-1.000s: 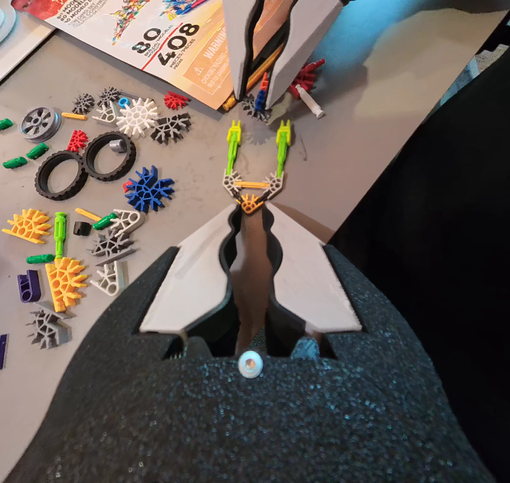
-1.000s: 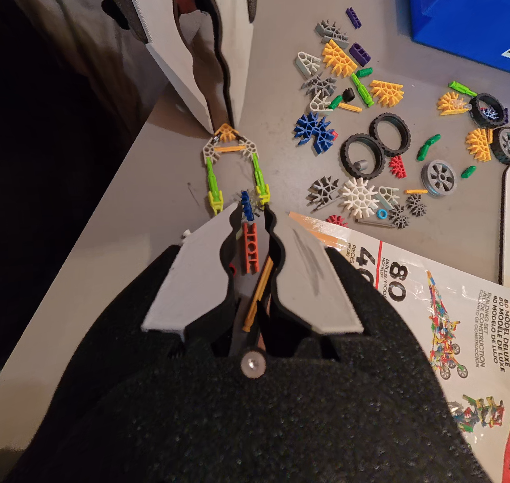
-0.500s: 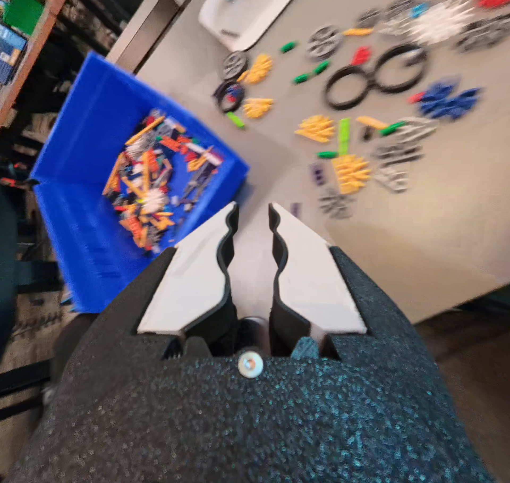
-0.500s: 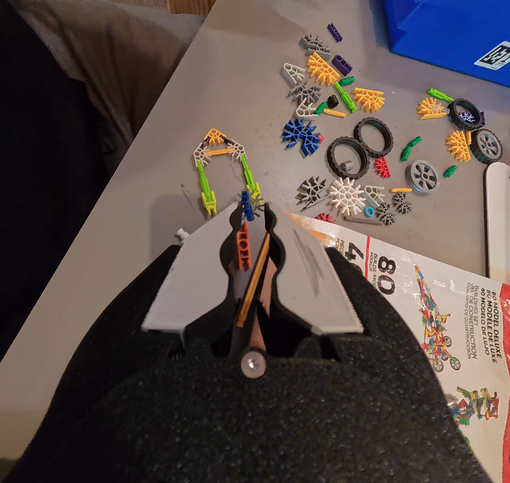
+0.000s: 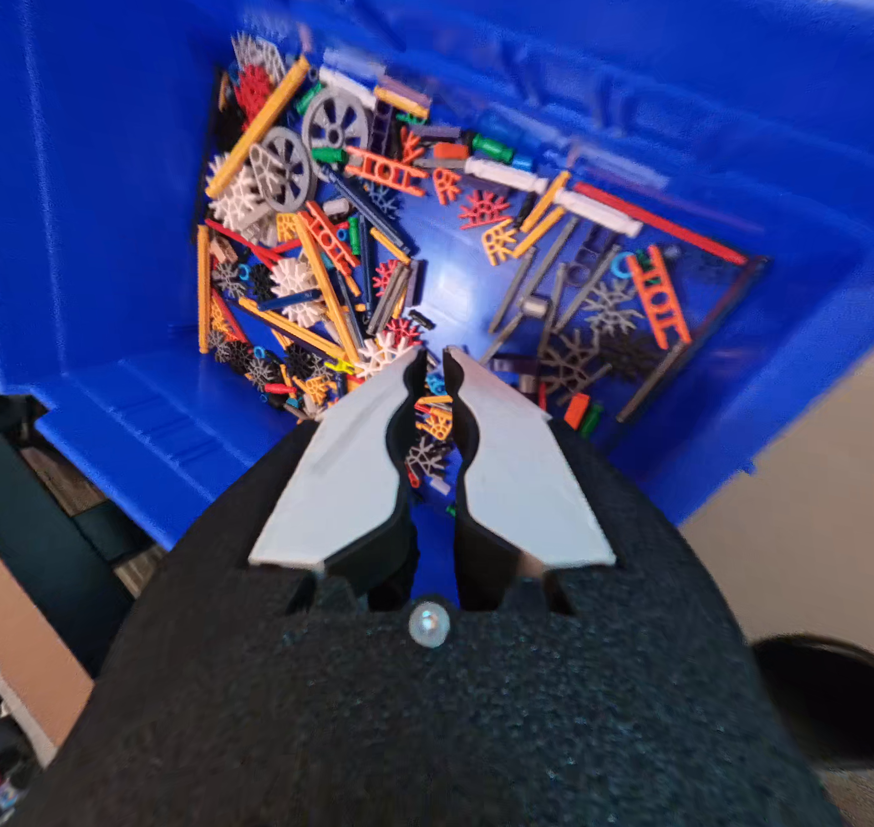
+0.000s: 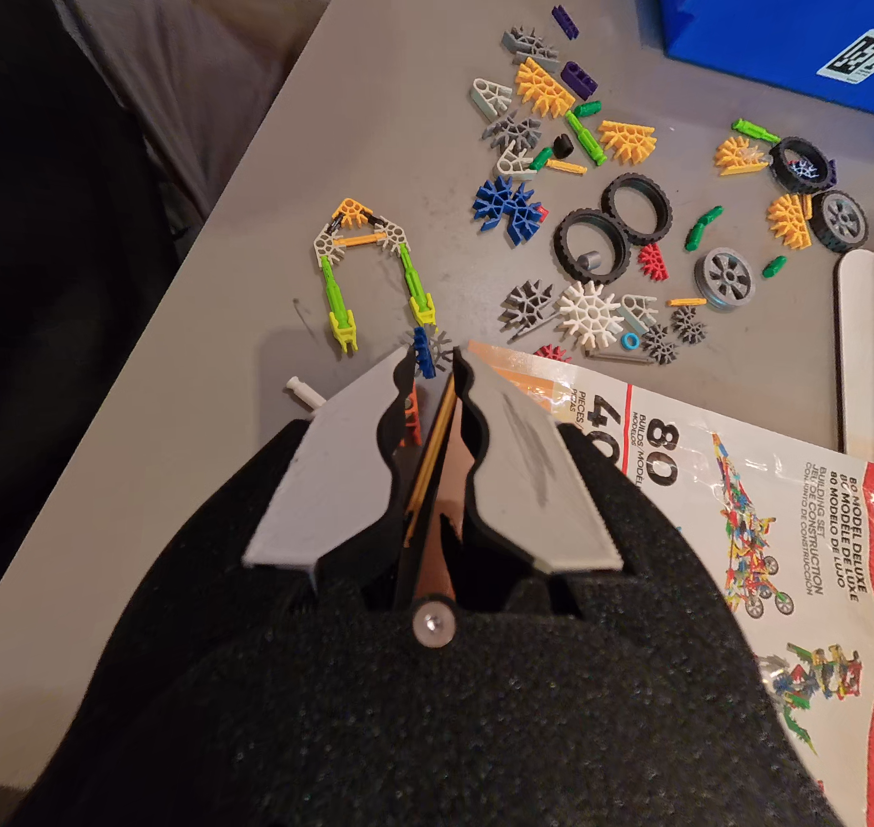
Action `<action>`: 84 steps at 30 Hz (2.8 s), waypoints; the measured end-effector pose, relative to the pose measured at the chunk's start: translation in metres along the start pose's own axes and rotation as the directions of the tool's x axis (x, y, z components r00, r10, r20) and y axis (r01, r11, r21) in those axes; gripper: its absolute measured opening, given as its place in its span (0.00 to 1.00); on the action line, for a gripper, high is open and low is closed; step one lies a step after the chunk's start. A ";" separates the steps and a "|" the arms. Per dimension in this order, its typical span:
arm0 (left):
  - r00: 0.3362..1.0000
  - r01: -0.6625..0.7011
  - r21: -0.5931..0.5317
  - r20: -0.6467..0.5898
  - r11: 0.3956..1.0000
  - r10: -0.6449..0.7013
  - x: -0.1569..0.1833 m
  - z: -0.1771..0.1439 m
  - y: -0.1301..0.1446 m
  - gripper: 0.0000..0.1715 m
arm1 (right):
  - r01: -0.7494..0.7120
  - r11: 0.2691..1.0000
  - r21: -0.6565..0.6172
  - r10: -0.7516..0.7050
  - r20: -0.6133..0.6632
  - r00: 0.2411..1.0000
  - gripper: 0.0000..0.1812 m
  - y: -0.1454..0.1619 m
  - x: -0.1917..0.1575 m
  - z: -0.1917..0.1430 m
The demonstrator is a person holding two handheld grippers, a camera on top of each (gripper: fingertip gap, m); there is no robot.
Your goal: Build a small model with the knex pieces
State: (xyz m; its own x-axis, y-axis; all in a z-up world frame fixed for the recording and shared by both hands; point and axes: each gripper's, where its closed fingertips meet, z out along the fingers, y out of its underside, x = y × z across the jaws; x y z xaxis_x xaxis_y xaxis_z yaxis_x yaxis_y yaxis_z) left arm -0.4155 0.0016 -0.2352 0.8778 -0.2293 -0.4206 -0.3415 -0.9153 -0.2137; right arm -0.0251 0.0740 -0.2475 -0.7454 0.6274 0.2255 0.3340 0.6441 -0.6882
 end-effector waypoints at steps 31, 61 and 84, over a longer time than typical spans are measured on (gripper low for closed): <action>0.937 0.281 -0.072 -0.197 0.957 -0.290 -0.006 0.038 -0.008 0.00 | -0.008 1.000 -0.001 0.008 0.006 1.000 0.08 0.002 0.000 -0.003; 0.986 0.163 0.259 -0.072 0.952 -0.149 0.037 -0.097 -0.062 0.00 | -0.006 1.000 -0.023 0.006 -0.003 1.000 0.08 0.004 0.001 -0.004; 0.686 -0.499 0.580 -0.190 0.644 0.703 0.337 -0.103 -0.149 0.01 | 0.005 0.999 -0.037 -0.005 0.011 1.000 0.08 0.004 -0.003 -0.001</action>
State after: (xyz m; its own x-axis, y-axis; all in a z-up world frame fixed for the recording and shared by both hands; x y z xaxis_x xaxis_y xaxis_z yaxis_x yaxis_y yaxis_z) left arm -0.0336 0.0265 -0.2541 0.4258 -0.8634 -0.2707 -0.8527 -0.2828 -0.4391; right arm -0.0208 0.0754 -0.2505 -0.7532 0.6194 0.2213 0.3509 0.6630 -0.6613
